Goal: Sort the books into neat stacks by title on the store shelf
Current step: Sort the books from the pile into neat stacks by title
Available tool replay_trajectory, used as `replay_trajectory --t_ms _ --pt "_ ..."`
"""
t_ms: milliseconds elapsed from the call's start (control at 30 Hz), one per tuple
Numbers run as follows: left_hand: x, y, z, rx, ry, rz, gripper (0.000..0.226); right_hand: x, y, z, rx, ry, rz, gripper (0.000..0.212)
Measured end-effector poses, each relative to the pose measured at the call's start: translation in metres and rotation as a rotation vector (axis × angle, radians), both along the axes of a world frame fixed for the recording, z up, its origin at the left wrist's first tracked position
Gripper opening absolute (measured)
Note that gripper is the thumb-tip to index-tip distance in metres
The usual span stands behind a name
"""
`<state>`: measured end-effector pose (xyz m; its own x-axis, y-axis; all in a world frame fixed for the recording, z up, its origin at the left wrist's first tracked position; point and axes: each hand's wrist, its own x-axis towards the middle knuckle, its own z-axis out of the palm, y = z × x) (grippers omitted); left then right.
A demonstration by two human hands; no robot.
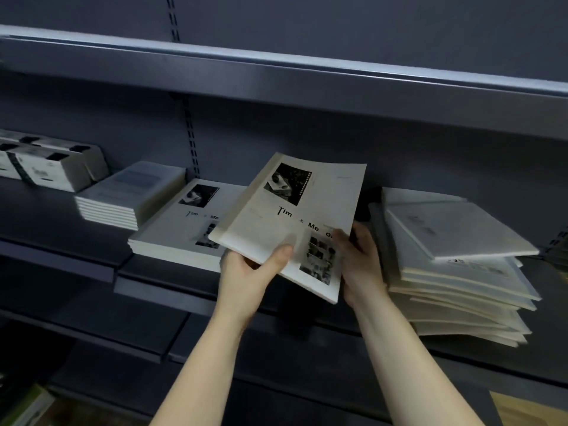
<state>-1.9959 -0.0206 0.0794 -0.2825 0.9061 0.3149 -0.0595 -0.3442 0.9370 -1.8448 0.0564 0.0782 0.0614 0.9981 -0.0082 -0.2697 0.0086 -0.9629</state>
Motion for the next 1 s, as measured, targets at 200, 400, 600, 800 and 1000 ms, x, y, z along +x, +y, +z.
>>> replay_trajectory --t_ms 200,400,600,800,1000 --pt "-0.103 0.002 -0.015 -0.072 0.399 0.233 0.061 -0.047 0.012 0.006 0.005 -0.063 -0.027 0.019" --pt "-0.195 0.008 -0.033 -0.105 0.747 0.345 0.064 -0.107 0.021 -0.003 -0.119 -0.092 -0.052 0.016" --pt "-0.261 0.020 -0.047 -0.102 0.970 0.332 0.049 -0.156 0.026 -0.013 -0.142 -0.172 -0.081 0.018" --pt "-0.299 0.028 -0.052 -0.150 1.195 0.346 0.054 -0.180 0.032 -0.011 -0.154 -0.276 -0.130 0.015" --pt "-0.316 0.036 -0.064 -0.140 1.254 0.335 0.049 -0.191 0.040 -0.012 -0.063 -0.527 -0.155 0.017"
